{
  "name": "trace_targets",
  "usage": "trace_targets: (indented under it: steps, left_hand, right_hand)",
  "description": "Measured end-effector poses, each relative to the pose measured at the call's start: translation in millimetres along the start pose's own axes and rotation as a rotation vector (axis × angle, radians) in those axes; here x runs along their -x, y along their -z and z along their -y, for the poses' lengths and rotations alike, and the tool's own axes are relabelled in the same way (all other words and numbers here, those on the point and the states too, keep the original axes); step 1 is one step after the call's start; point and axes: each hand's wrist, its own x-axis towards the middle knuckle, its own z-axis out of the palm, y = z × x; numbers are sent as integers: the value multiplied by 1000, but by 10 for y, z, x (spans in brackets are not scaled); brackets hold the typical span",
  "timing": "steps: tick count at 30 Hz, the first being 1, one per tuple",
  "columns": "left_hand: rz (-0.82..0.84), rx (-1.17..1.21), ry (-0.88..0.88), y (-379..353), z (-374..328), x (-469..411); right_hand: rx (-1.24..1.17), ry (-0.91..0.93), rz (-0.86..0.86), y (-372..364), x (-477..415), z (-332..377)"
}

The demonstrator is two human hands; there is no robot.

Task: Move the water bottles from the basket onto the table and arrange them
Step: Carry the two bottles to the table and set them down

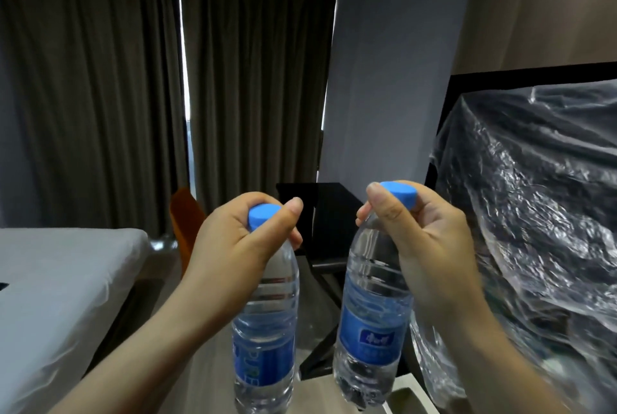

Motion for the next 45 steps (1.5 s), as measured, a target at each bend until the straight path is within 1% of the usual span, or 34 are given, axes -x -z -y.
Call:
trace_targets:
  steps: [5, 10, 15, 17, 22, 26, 35, 45]
  left_hand:
    - [-7, -42, 13, -179, 670, -741]
    - [-19, -75, 24, -424, 1149, -1481]
    - [-79, -69, 45, -579, 1594, -2162]
    - [-99, -95, 65, -614, 1951, -2641]
    - [-95, -72, 66, -593, 2174, -2887]
    - [-86, -68, 88, -494, 2754, -3495]
    - [-36, -31, 54, -62, 3815, -4825]
    - [36, -28, 65, -10, 4952, -5948]
  right_hand:
    - [8, 12, -3, -208, -667, -768]
    - [-16, 52, 12, -294, -1413, -1397]
    - [-9, 72, 39, -423, -2143, -1980]
    - [5, 69, 45, -620, -2601, -2401]
    - [-27, 43, 64, -747, -2819, -2670]
    - [14, 15, 41, -1163, -3277, -3160]
    - [63, -13, -41, -2136, -4258, -3976]
    - [52, -82, -97, -2772, -5147, -5023]
